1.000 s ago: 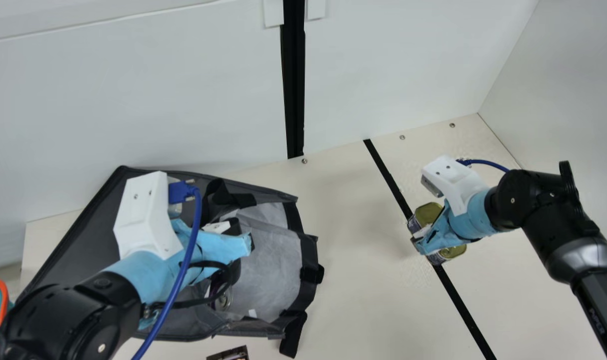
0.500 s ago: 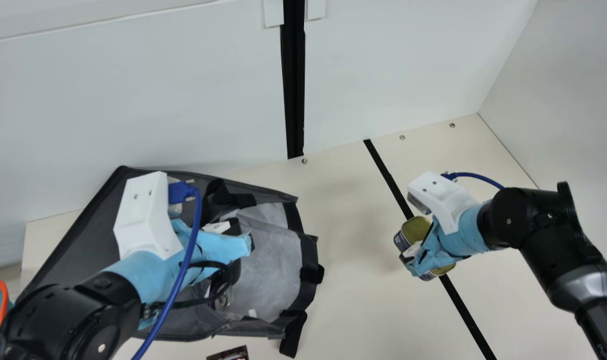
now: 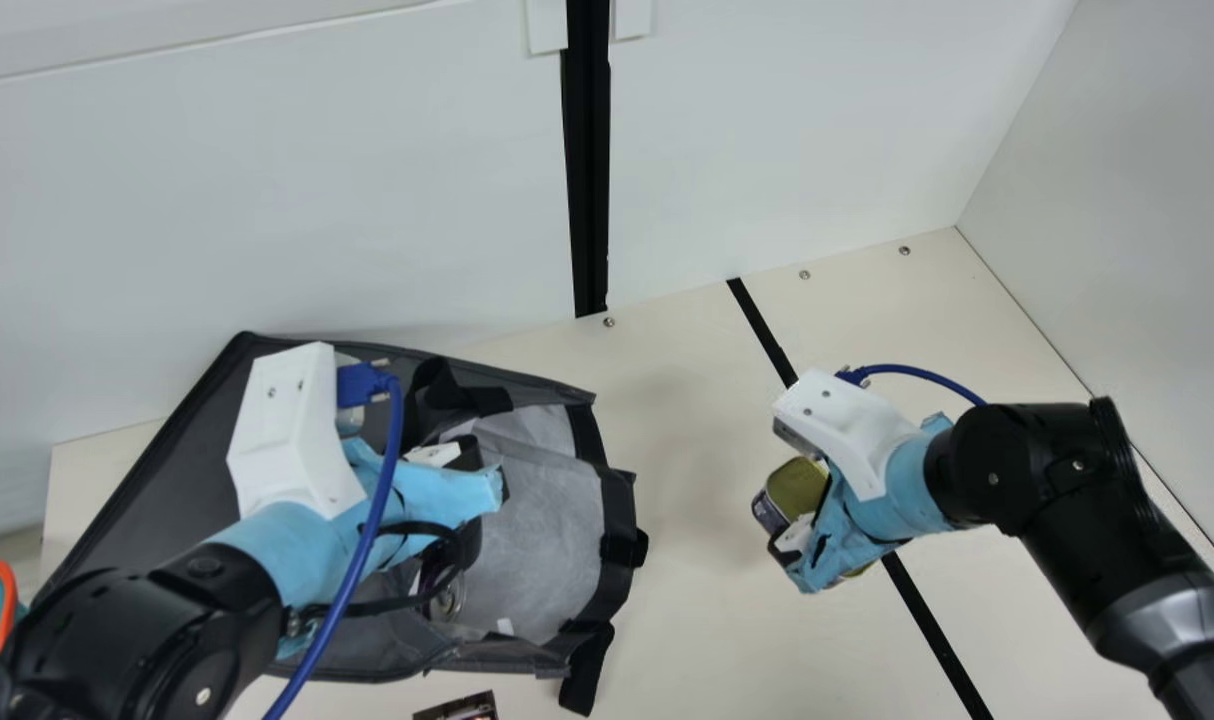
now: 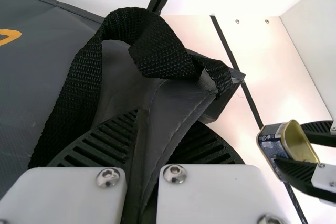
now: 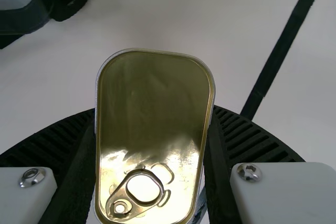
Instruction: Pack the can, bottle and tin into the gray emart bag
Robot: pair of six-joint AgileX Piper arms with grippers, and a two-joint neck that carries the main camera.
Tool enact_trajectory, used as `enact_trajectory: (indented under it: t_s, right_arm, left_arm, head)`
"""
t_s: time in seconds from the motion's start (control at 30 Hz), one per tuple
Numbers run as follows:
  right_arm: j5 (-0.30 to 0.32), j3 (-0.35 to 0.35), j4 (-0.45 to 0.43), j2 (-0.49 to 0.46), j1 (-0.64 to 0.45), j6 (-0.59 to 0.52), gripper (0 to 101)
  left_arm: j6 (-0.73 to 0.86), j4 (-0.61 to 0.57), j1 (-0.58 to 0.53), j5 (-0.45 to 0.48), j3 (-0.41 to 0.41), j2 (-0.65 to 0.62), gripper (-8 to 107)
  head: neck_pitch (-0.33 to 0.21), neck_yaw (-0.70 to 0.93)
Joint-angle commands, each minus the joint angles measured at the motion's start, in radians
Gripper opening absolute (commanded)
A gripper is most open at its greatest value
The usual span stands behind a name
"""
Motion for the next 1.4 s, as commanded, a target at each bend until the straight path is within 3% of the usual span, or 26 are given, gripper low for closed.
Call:
enact_trajectory:
  t_s: [0.0,0.97,1.37]
  right_arm:
    - [0.002,0.001,-0.005,-0.003,0.018,0.005,0]
    - [0.021,0.052,-0.007,-0.064,0.302,0.02,0]
    - [-0.037,0.072,0.115,-0.077,0.357,-0.057,0]
  left_arm:
    - [0.0,0.0,0.0,0.0,0.0,0.0,10]
    - [0.0,0.0,0.0,0.0,0.0,0.0,10]
    - [0.0,0.0,0.0,0.0,0.0,0.0,10]
  head:
    - [-0.023,-0.002]
    - [-0.023,-0.002]
    - [-0.023,-0.002]
